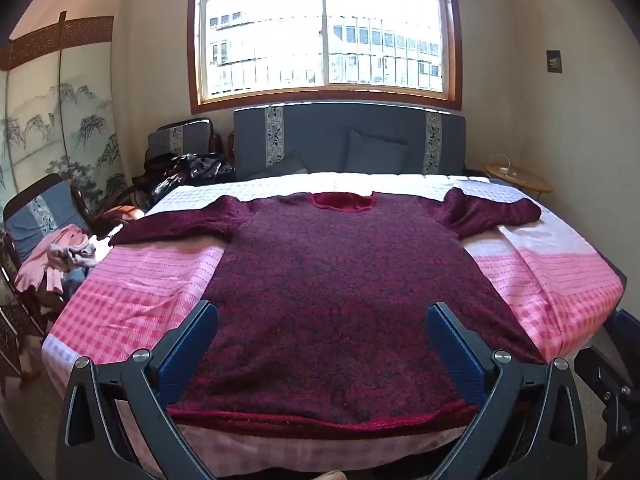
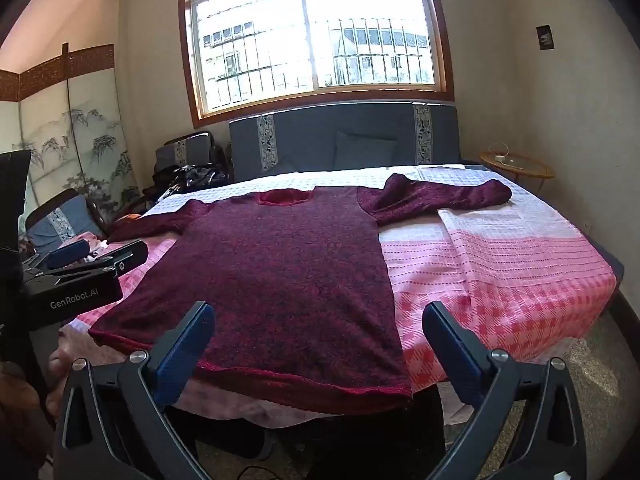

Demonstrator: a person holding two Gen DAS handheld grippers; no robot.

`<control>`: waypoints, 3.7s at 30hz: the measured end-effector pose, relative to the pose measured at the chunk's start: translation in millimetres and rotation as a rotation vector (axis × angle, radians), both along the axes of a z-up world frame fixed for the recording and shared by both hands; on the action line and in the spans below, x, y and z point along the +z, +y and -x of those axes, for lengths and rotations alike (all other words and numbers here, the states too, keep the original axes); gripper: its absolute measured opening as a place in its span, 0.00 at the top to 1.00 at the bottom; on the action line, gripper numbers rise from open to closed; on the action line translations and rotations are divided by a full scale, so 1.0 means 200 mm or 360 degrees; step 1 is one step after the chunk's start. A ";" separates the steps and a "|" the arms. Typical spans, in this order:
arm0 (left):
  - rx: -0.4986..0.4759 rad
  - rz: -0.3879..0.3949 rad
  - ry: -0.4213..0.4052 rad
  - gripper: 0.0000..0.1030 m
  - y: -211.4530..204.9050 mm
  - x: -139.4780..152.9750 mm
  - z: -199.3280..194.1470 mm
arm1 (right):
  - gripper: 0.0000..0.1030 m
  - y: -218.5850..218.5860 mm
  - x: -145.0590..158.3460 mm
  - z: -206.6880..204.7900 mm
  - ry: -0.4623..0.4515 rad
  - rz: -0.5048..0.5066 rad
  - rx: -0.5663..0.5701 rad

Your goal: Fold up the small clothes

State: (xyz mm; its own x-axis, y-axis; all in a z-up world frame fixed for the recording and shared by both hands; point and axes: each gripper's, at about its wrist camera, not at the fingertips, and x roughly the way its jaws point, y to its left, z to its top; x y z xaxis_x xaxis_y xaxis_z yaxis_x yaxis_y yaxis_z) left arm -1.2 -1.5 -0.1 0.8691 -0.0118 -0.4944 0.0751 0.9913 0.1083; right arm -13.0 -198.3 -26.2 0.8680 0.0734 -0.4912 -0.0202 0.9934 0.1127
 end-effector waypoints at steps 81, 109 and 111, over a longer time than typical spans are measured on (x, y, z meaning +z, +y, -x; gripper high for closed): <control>0.0142 -0.0071 0.0208 0.00 -0.16 -0.16 -1.08 | 0.21 -0.11 -0.07 -1.19 0.0371 0.0067 0.0074; -0.0007 0.0300 0.0451 0.00 0.03 -0.60 -1.32 | 0.41 -2.15 -0.48 -1.79 0.0430 -0.1008 -0.0664; -0.0001 0.0359 0.0490 0.00 0.05 -0.62 -1.34 | 0.48 -2.24 -0.53 -1.86 0.0427 -0.1087 -0.0688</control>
State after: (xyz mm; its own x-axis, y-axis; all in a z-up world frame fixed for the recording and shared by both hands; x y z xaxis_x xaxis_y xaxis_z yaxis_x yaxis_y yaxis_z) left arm 267.6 8.2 -123.6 0.6801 -0.1508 -0.7175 0.0710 0.9876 -0.1402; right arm 358.2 -646.2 -131.6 0.7486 0.1172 -0.6526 0.4581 0.6201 0.6369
